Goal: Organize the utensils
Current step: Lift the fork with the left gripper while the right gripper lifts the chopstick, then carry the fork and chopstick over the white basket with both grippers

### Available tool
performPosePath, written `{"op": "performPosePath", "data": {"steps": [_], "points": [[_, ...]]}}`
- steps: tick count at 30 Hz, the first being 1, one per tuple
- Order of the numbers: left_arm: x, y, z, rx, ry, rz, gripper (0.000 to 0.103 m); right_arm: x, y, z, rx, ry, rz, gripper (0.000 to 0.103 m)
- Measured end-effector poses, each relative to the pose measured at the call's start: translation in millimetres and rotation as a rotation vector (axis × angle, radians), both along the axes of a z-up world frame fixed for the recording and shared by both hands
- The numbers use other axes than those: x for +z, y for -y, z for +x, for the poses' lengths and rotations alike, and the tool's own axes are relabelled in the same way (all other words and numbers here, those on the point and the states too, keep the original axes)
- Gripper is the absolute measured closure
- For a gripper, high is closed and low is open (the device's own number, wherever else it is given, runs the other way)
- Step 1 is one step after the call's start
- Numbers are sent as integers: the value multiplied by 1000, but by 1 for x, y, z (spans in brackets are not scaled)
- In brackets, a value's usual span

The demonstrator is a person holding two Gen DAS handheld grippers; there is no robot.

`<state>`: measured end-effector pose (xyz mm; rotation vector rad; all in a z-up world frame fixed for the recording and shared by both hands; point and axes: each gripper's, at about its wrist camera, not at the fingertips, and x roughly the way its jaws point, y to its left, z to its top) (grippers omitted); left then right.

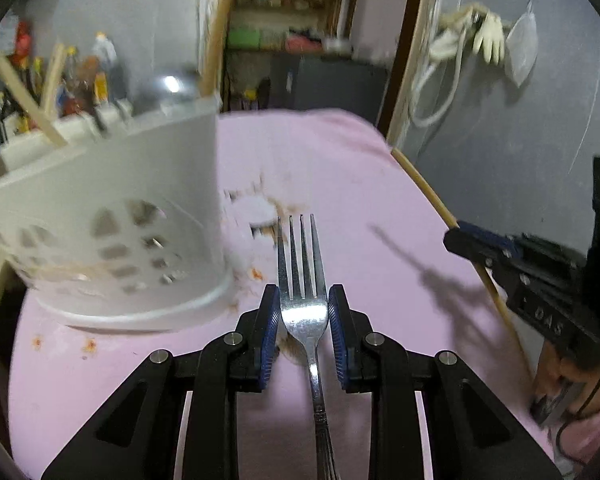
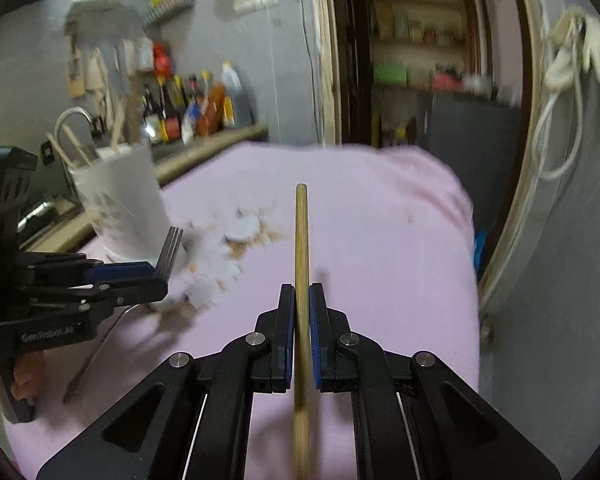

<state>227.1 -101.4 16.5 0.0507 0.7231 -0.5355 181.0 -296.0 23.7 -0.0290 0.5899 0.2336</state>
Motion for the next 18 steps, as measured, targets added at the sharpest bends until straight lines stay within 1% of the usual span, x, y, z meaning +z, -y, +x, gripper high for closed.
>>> {"op": "performPosePath", "data": {"steps": [3,7,8,11,15,17,18], "points": [[12,-5,-15,21,103,-29,82,11,-7,-17,-15,119,20,98],[24,-14,-35,59,218,-59,82,16,-16,-32,-27,243,49,98],[27,-17,-41,74,249,-70,82,17,-19,-35,-38,275,39,98],[30,-20,-48,103,303,-88,83,24,-28,-46,-58,369,16,98],[28,-20,-52,132,358,-94,83,31,-41,-57,-95,492,-50,98],[26,-17,-54,141,378,-97,83,31,-46,-62,-101,526,-72,98],[26,-19,-56,142,385,-99,83,31,-48,-61,-99,528,-78,98]]}}
